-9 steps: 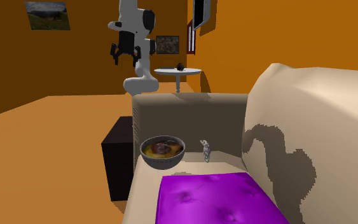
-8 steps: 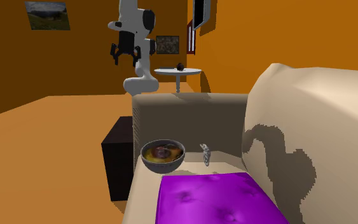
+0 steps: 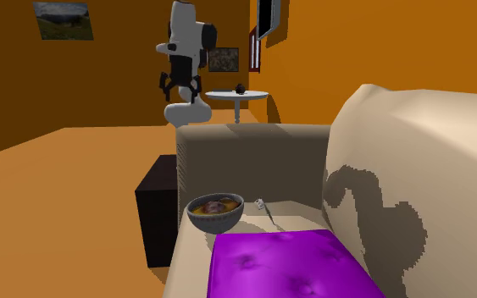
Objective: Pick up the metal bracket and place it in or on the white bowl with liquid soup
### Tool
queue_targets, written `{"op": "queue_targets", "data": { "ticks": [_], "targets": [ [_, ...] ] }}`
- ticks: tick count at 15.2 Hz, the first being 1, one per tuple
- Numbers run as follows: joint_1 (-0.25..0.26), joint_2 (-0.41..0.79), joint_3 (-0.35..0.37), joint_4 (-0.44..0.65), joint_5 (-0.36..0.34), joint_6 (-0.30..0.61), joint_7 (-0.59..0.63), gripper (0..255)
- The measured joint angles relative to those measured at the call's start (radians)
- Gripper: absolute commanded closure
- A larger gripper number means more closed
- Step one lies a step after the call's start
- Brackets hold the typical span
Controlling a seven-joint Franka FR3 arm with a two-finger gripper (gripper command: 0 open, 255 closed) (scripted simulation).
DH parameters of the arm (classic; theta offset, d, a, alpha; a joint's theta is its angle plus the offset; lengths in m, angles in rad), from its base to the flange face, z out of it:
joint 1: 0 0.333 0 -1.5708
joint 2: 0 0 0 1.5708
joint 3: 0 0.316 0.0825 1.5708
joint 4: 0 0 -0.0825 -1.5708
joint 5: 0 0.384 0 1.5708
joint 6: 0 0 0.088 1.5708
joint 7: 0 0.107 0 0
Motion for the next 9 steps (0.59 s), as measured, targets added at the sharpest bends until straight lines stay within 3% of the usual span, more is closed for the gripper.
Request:
{"op": "queue_targets", "data": {
  "ticks": [9],
  "targets": [
    [0.043, 0.255, 0.090, 0.053, 0.033, 0.157, 0.067, 0]
  ]
}}
